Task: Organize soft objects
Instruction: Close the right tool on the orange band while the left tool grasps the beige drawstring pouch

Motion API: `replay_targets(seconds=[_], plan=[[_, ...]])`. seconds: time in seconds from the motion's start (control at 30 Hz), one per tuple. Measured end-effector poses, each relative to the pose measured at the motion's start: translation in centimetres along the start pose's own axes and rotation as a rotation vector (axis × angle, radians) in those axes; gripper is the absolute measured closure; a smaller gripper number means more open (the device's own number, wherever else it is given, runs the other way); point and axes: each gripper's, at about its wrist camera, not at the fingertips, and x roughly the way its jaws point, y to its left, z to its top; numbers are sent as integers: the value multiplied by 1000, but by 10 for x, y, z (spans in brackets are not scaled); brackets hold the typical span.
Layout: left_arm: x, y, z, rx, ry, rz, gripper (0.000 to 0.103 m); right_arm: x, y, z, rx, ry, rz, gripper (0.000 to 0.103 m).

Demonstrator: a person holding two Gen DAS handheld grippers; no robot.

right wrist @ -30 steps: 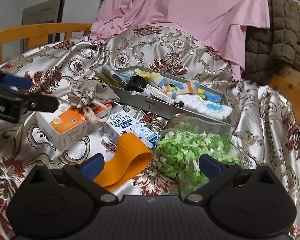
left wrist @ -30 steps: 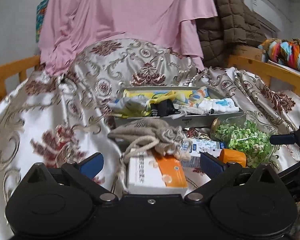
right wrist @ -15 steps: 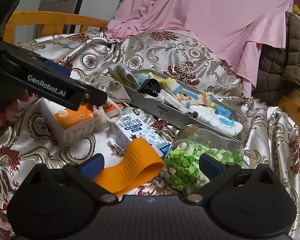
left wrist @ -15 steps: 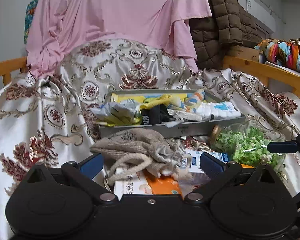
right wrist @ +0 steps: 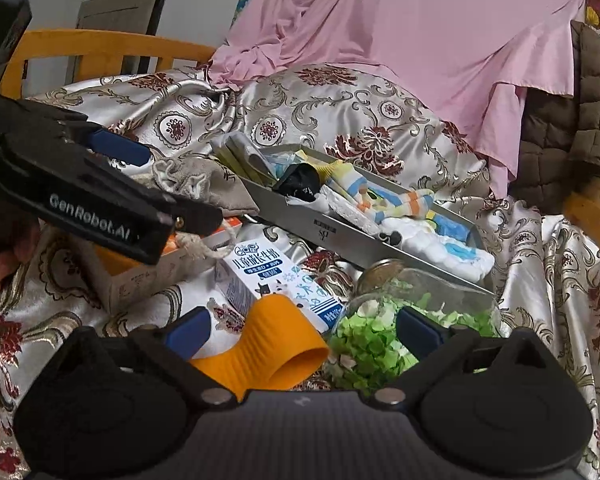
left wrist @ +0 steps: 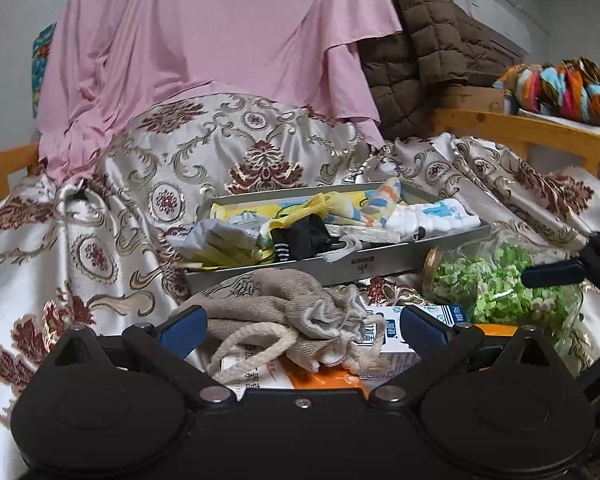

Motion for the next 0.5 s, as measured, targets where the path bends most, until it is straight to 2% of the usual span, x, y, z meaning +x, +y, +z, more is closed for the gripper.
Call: replay_targets(seconds=[0.3,0.5], plan=[[-1,-3,-2,40,-12,-15,13,-2,3,1,-25,-17,3,23],[0,-4,-2,61,0,-13,23,-2,3,1,-16,-19,10,25]])
